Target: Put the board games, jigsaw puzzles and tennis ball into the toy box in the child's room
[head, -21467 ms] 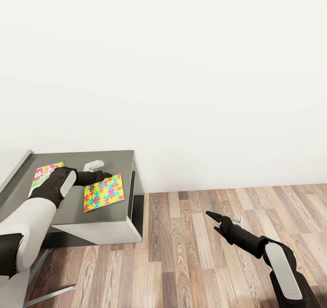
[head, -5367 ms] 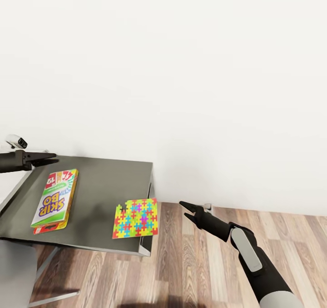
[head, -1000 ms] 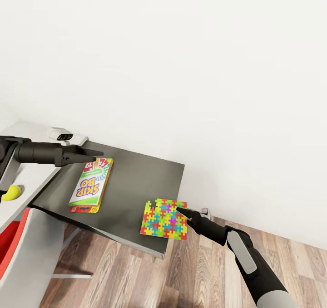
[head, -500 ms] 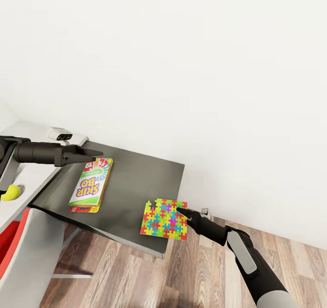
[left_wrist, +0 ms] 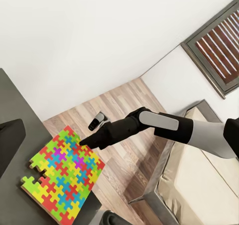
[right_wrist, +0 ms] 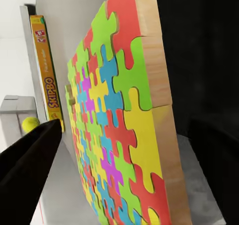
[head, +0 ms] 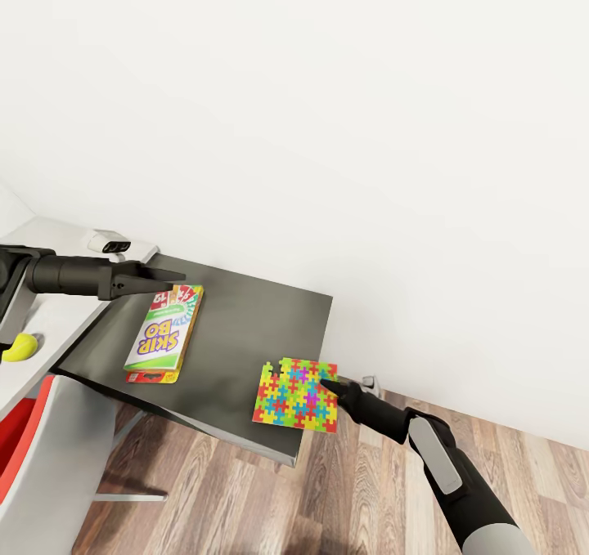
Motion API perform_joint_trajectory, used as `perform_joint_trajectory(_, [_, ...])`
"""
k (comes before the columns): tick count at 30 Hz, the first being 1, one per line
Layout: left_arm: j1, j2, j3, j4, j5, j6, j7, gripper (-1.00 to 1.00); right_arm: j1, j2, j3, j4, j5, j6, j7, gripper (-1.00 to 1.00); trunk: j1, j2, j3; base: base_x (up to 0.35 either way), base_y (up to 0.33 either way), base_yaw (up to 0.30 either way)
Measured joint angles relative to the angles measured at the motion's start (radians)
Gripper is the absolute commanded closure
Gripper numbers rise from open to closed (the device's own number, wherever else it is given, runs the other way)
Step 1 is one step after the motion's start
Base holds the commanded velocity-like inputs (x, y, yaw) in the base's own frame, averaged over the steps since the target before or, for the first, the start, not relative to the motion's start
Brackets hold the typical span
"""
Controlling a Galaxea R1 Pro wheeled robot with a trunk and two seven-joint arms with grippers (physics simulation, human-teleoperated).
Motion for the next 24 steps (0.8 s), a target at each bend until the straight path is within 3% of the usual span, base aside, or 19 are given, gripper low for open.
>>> perform_joint_trajectory(19, [0.0, 0.004, 0.0, 0.0, 0.0, 0.0, 0.0, -1.0, -0.002, -0.001, 0.0, 0.0, -0.003, 0.006, 0.012, 1.0, 0.0, 0.0, 0.0, 0.0, 0.0, 0.0])
perform_joint_trajectory(24, [0.0, 0.003, 0.001, 0.0, 0.0, 0.0, 0.0, -1.0, -0.002, -0.001, 0.0, 0.0, -0.003, 0.006, 0.013, 1.0, -0.019, 0.035, 0.016, 0.0, 0.0, 0.0])
